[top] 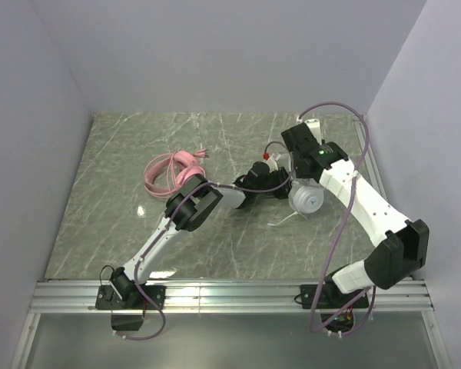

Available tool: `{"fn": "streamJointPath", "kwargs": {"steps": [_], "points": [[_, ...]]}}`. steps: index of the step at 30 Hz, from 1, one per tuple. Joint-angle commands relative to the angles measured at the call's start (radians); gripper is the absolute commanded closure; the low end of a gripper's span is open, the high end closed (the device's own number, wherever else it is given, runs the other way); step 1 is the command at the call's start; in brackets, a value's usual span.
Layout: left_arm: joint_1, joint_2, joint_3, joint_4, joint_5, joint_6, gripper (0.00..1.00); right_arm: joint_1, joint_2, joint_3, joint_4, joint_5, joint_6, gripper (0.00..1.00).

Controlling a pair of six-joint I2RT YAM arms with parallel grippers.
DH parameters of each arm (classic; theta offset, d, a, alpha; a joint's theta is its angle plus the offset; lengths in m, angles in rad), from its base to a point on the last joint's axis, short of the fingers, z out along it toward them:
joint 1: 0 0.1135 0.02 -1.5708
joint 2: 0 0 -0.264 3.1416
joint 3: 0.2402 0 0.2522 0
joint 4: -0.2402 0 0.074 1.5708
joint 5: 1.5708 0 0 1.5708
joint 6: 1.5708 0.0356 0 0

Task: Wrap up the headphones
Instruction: Place the headphones on the table

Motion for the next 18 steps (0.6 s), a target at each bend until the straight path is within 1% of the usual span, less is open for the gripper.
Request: {"fn": "streamJointPath", "kwargs": {"steps": [1,5,7,9,10,11,18], "points": [[0.025,0.069,0.019,-0.108,-0.004,0.073,0.73,0.067,-0.046,-0.032,0.069,-0.052,0.007,1.00],[0.041,0.085,0.011,-0.067,0.040,0.043,0.72,0.105,-0.077,-0.094,0.090,0.014,0.027,1.00],[0.053,0.088,-0.009,-0.012,0.065,0.024,0.73,0.110,-0.085,-0.111,0.083,0.039,0.043,1.00],[0.070,0.094,-0.039,0.057,0.083,-0.026,0.73,0.111,-0.092,-0.115,0.063,0.062,0.081,1.00],[0.073,0.097,-0.050,0.121,0.098,-0.048,0.73,0.111,-0.094,-0.118,0.058,0.062,0.089,1.00],[0.079,0.095,-0.059,0.152,0.103,-0.077,0.73,0.111,-0.100,-0.121,0.055,0.060,0.099,1.00],[0.093,0.114,-0.059,0.241,0.140,-0.152,0.73,0.113,-0.105,-0.146,0.055,0.045,0.106,1.00]]}}
